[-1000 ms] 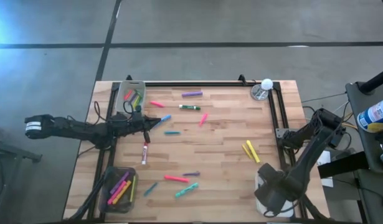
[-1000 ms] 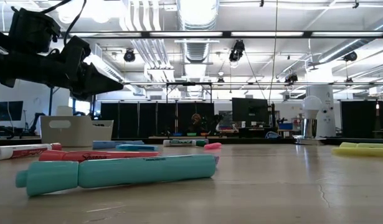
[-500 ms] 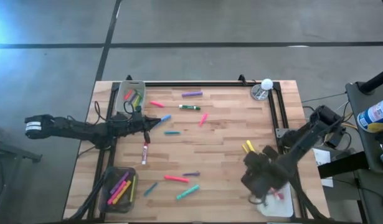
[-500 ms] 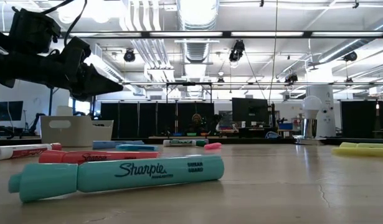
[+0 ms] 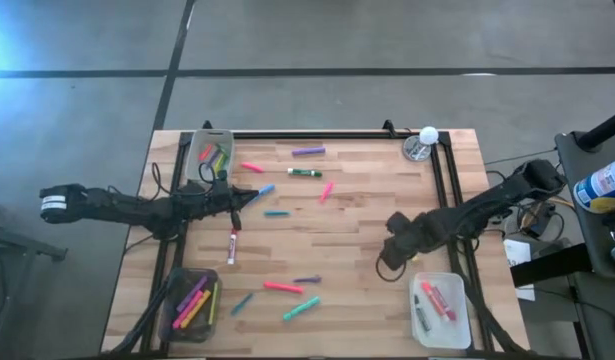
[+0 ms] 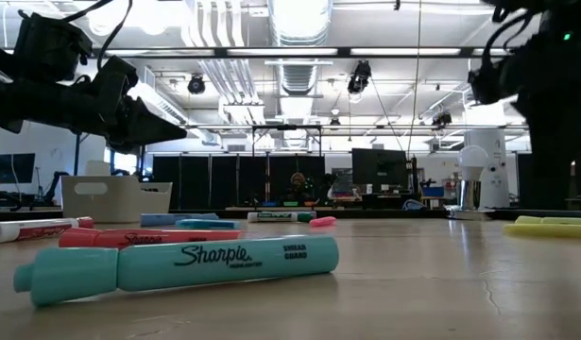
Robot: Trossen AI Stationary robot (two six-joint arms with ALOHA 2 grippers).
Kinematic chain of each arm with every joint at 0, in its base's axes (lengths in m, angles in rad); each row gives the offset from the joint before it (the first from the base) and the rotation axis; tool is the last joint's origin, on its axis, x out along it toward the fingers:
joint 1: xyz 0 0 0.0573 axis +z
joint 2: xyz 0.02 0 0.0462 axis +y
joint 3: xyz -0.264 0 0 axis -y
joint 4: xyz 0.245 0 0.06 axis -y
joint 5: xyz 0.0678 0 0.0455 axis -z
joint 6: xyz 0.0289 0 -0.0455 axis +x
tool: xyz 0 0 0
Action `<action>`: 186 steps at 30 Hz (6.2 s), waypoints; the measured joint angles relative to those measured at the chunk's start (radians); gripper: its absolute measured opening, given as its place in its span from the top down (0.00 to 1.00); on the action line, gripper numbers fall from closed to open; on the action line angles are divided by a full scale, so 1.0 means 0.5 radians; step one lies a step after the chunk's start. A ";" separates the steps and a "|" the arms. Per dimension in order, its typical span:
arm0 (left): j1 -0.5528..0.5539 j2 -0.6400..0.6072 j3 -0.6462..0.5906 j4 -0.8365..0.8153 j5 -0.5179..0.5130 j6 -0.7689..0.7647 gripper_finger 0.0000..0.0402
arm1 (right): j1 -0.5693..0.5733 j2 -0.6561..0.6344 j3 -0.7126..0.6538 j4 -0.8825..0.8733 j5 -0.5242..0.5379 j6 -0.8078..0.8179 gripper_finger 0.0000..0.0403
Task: Pick & Place Markers
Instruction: Put the yellow pen into the gray bin
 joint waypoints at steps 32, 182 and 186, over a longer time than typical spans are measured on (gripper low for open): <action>0.001 0.001 0.000 -0.011 0.000 -0.001 1.00 | -0.133 0.326 -0.231 0.368 -0.150 -0.072 0.57; -0.643 0.595 0.572 0.153 0.195 -0.080 0.72 | -0.470 1.414 0.660 3.330 0.166 -2.290 0.86; -0.643 0.639 0.609 0.151 0.193 -0.037 0.74 | -0.470 1.420 0.686 3.334 0.166 -2.299 0.86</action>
